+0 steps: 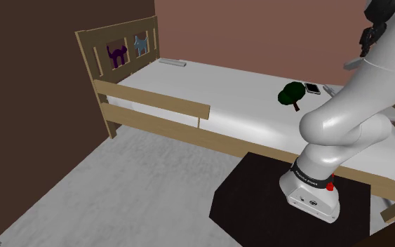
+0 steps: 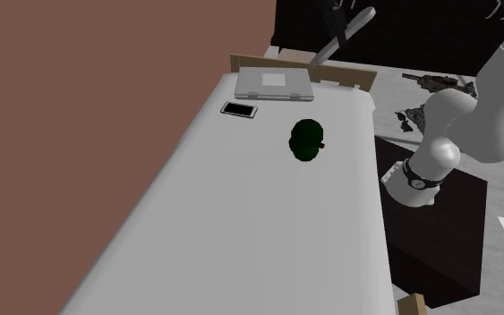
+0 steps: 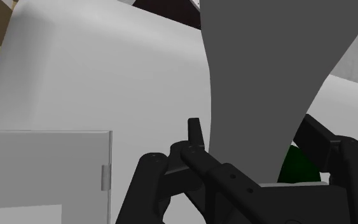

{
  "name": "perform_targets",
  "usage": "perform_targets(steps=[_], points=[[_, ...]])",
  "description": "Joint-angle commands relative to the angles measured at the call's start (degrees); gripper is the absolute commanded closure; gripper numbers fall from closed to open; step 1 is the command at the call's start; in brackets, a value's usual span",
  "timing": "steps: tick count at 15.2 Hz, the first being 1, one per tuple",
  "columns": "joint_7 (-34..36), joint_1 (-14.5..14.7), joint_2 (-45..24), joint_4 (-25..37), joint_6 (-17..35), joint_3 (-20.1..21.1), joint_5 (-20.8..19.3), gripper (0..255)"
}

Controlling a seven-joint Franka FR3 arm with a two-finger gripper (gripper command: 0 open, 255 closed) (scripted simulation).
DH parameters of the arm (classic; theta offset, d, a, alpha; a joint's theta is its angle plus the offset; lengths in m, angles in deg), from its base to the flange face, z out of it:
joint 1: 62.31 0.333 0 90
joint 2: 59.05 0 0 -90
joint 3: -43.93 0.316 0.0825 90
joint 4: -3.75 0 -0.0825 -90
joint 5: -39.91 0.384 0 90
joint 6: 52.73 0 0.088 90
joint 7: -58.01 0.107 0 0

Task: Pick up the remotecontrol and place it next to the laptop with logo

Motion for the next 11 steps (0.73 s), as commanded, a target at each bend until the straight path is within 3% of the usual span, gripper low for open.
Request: perform_targets(steps=[1,11], points=[[-2.2,-0.95,1.1,-1.22,0.58,-0.97,-1.84,255],[-1.81,-1.41,3.37,-10.11,7.78,-1.36,-3.27,255]])
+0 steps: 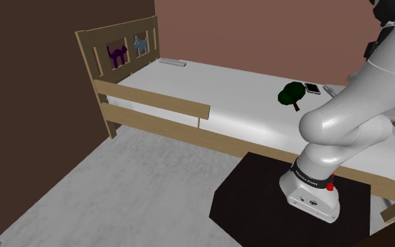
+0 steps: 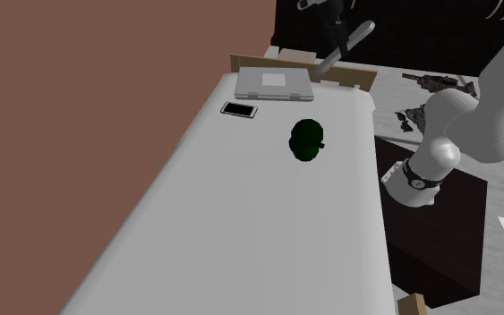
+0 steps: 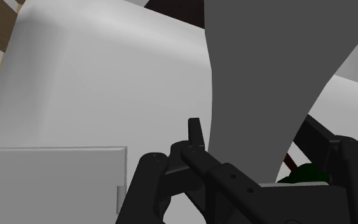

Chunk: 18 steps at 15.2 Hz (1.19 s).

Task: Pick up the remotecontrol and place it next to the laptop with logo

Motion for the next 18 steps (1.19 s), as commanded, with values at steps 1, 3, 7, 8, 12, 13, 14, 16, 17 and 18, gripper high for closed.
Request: perform_targets(steps=[1,3,7,8,12,13,14,16,17,18], points=[[0.3,-0.02,0.35,-1.9,1.65,0.0,-0.11,255],[0.51,-0.05,0.48,-3.55,3.19,-0.03,-0.14,255],[0.83,-0.12,0.53,-6.66,6.25,-0.14,-0.12,255],[0.89,-0.15,0.5,-7.4,7.01,-0.18,-0.1,255],[1.02,-0.24,0.21,-10.24,10.07,-0.37,0.03,255],[1.04,-0.27,0.1,-10.92,10.84,-0.42,0.08,255],[1.04,-0.3,-0.03,-11.58,11.6,-0.48,0.13,255],[1.03,-0.35,-0.34,-12.87,13.14,-0.6,0.26,255],[1.01,-0.38,-0.52,-13.49,13.9,-0.66,0.34,255],[0.98,-0.41,-0.72,-14.11,14.67,-0.72,0.42,255]])
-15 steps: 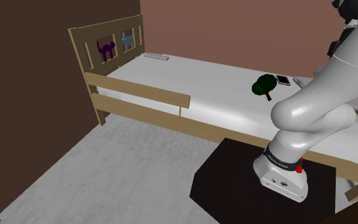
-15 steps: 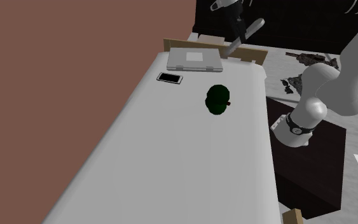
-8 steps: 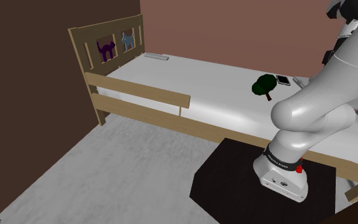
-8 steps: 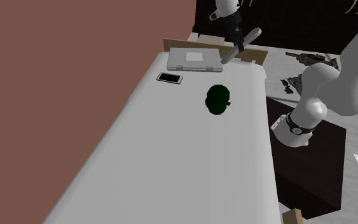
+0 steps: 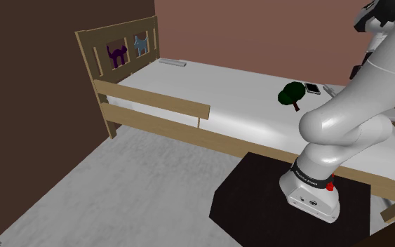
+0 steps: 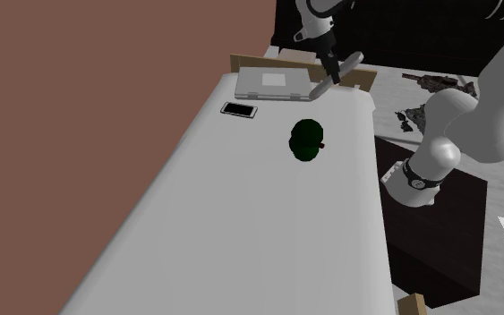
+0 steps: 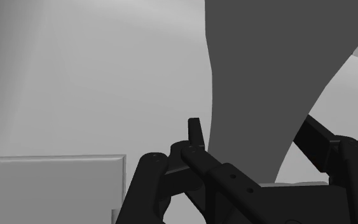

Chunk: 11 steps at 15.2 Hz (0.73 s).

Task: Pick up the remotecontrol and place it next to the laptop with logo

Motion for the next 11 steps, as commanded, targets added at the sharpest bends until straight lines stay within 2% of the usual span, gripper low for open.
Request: perform_targets(steps=[1,11], points=[[-0.11,-0.06,-0.55,-1.2,1.67,-0.15,0.25,255],[-0.93,-0.42,-3.59,-6.53,9.38,-0.77,1.62,255]])
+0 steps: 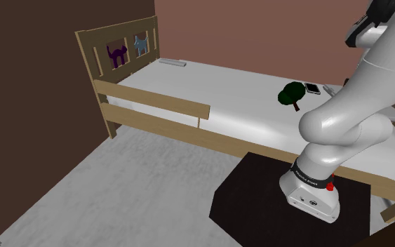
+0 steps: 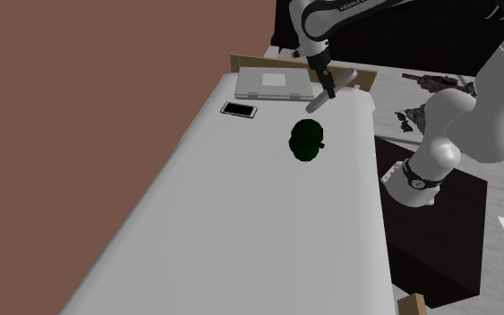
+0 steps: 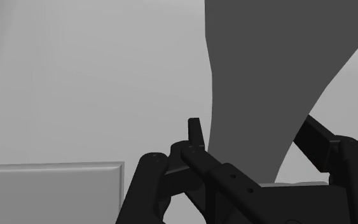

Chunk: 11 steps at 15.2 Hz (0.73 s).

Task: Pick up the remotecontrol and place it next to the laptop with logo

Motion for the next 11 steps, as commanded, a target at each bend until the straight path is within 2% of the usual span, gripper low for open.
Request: perform_targets(steps=[1,10,11], points=[[-0.29,-0.11,-0.77,-0.91,1.55,-0.13,0.35,255],[-0.43,-0.16,-1.19,-1.37,2.33,-0.18,0.55,255],[-0.43,-0.16,-1.19,-1.37,2.33,-0.17,0.55,0]])
